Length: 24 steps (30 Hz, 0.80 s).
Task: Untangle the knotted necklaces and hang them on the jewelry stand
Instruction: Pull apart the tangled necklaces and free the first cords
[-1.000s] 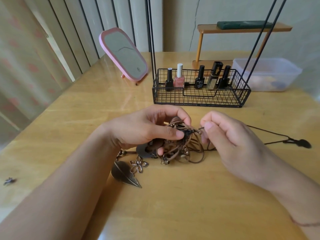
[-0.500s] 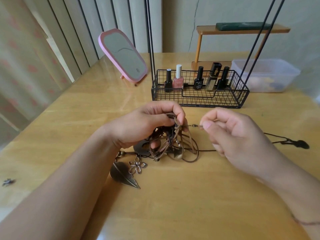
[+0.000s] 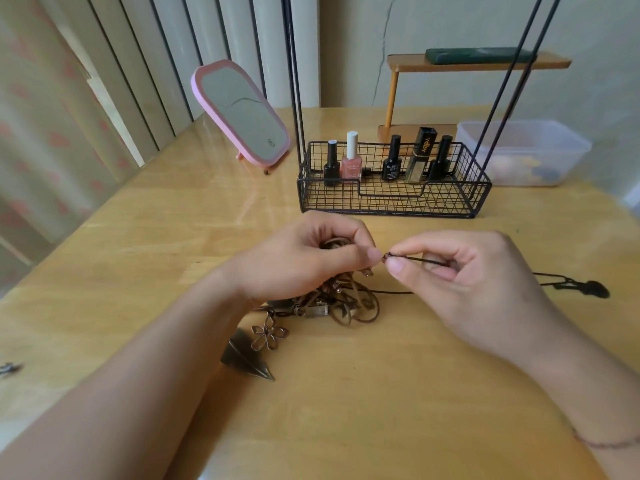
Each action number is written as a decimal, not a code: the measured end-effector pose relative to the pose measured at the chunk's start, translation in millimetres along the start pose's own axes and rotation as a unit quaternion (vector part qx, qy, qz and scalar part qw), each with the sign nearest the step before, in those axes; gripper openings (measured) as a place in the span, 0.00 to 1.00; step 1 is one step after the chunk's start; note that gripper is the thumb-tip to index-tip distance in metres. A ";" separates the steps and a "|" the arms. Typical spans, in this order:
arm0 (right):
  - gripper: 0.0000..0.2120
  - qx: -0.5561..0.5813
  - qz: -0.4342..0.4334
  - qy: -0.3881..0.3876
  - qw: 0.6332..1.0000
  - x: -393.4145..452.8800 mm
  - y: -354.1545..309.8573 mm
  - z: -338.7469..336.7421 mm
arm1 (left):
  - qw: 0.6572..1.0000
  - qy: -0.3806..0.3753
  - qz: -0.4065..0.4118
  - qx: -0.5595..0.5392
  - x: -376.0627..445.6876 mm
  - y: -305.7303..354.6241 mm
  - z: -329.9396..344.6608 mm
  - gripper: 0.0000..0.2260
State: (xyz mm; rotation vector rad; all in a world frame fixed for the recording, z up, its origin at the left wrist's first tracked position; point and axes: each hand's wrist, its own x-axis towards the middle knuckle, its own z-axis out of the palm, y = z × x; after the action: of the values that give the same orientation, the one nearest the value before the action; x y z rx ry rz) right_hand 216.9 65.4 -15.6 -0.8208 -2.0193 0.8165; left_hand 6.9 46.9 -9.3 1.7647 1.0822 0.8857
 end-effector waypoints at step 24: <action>0.12 -0.054 0.023 -0.079 0.995 0.7 4.3 4.2 | 0.997 0.024 0.051 0.051 -0.1 0.4 6.1 0.04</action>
State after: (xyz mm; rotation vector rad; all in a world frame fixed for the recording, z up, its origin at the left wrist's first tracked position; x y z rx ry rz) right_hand 214.2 67.4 -20.6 -0.8891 -2.2080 0.8268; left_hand 12.3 44.9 -11.2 1.9067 1.0917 0.9537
